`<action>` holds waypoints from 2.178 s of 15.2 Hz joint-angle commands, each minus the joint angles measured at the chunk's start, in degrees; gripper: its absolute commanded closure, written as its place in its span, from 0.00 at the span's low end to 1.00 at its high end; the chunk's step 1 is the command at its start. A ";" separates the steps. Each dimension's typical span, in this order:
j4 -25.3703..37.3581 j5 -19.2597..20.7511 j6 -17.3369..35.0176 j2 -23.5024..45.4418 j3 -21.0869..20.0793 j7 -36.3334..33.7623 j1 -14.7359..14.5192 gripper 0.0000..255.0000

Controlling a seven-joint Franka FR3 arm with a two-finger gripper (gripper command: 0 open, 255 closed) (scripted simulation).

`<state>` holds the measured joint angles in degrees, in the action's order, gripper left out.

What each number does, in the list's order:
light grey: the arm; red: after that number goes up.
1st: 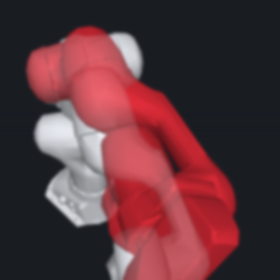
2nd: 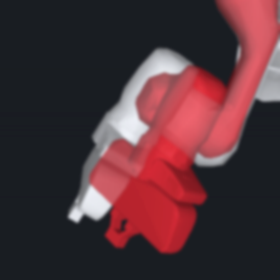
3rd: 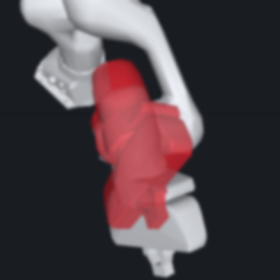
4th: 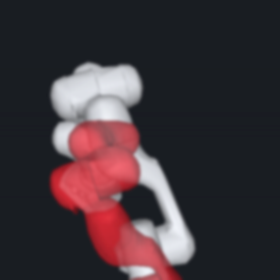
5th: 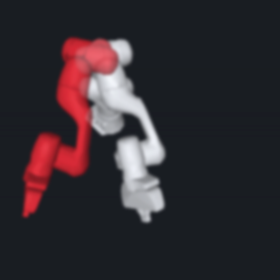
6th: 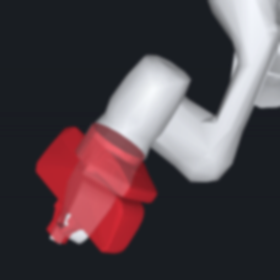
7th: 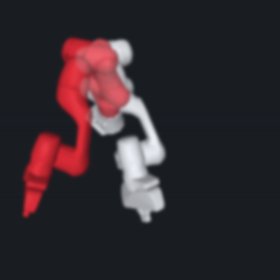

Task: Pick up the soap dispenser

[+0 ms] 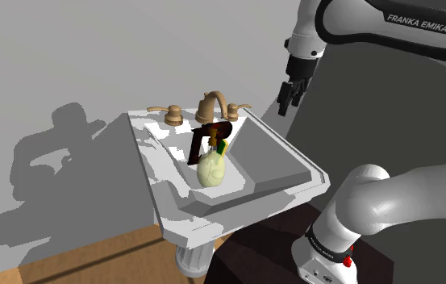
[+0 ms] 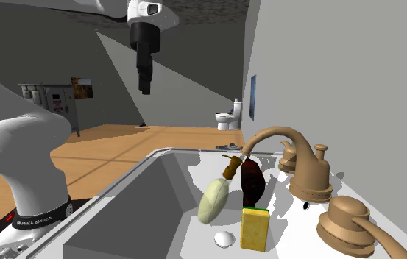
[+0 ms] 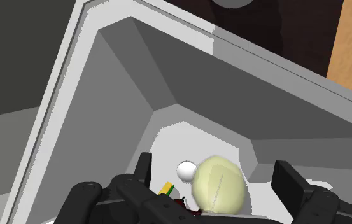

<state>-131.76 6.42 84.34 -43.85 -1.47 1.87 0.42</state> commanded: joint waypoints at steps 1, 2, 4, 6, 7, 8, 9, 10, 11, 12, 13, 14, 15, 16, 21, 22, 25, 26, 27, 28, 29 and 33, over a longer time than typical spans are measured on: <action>0.00 0.00 0.00 0.00 0.00 0.00 0.00 0.00; -1.99 -0.47 2.85 -0.22 0.55 -0.13 -0.01 0.00; -5.73 -1.39 8.65 -0.33 1.64 -0.31 -0.06 0.00; -9.15 -2.34 14.59 0.06 2.69 -0.37 -0.14 0.00; -10.72 -2.84 17.63 0.45 3.21 -0.35 -0.20 0.00; -12.21 -3.35 20.70 0.97 3.72 -0.29 -0.27 0.00; -13.60 -3.90 23.82 1.64 4.23 -0.19 -0.38 0.00; -14.89 -4.47 26.98 2.44 4.75 -0.04 -0.52 0.00; -16.07 -5.08 30.17 3.40 5.27 0.15 -0.70 0.00; -17.15 -5.75 33.40 4.49 5.80 0.40 -0.93 0.00; -18.11 -6.46 36.67 5.74 6.35 0.71 -1.22 0.00; -18.96 -7.26 39.95 7.13 6.91 1.09 -1.56 0.00; -19.68 -8.14 43.26 8.67 7.51 1.55 -2.00 0.00; -20.27 -9.13 46.57 10.34 8.14 2.11 -2.52 0.00; -21.16 -16.82 62.73 20.49 12.26 7.24 -7.16 0.00; -20.88 -19.24 65.74 22.80 13.43 8.99 -8.70 0.00; -18.89 -29.87 73.75 30.07 18.12 17.01 -15.17 0.00; -17.75 -35.02 75.87 32.60 20.06 21.00 -17.95 0.00; -16.29 -41.21 77.55 35.22 22.00 25.83 -20.81 0.00; -15.81 -43.20 77.93 35.99 22.48 27.39 -21.56 0.00; -15.78 -45.01 78.46 36.75 22.74 28.96 -22.08 0.00; -15.31 -53.21 80.18 39.99 23.81 36.02 -24.20 0.00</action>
<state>-147.29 -44.18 164.00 -4.87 22.03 35.70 -23.13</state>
